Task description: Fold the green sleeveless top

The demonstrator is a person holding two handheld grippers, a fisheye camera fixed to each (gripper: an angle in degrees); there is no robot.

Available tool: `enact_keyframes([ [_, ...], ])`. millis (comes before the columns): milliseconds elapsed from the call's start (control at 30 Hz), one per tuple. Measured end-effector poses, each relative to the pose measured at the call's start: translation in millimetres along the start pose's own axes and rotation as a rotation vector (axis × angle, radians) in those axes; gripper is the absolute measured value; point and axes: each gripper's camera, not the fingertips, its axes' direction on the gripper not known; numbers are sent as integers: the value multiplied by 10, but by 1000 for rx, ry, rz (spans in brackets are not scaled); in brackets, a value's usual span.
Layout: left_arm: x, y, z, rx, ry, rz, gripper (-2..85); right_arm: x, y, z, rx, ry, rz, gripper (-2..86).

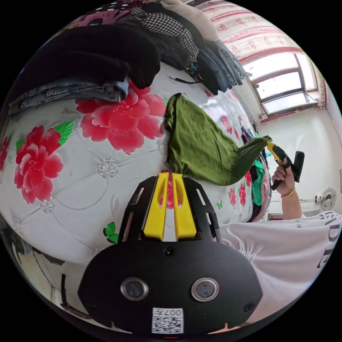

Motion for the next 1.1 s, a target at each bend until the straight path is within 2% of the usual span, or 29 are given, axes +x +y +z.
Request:
enact_keyframes([
  [67, -13, 47, -72, 18, 10, -2, -4, -767, -304, 603, -117, -75, -230, -1],
  [167, -89, 149, -159, 27, 24, -26, -4, -1459, -305, 1596, -296, -153, -398, 1],
  [267, -169, 240, -216, 19, 16, -47, -3, -1723, -73, 2574, -528, -183, -422, 8],
  [333, -199, 271, -249, 13, 21, -51, 0, -1772, 74, 2817, -574, -191, -437, 16],
  [500, -186, 262, -288, -7, 30, -13, 24, -1563, 61, 2560, -445, -171, -432, 39],
  [667, -57, 139, -295, -8, 45, 49, 52, -948, -342, 2309, -265, 77, -315, 61],
  [767, 24, 73, -303, -17, 47, 89, 62, -746, -522, 2535, -319, 131, -310, 57],
  [933, 16, 76, -336, -46, 47, 94, 64, -681, -682, 2981, -476, 103, -332, 17],
  [1100, -117, 202, -443, -49, 76, 35, 64, -1253, -885, 3073, -402, -120, -506, 41],
])
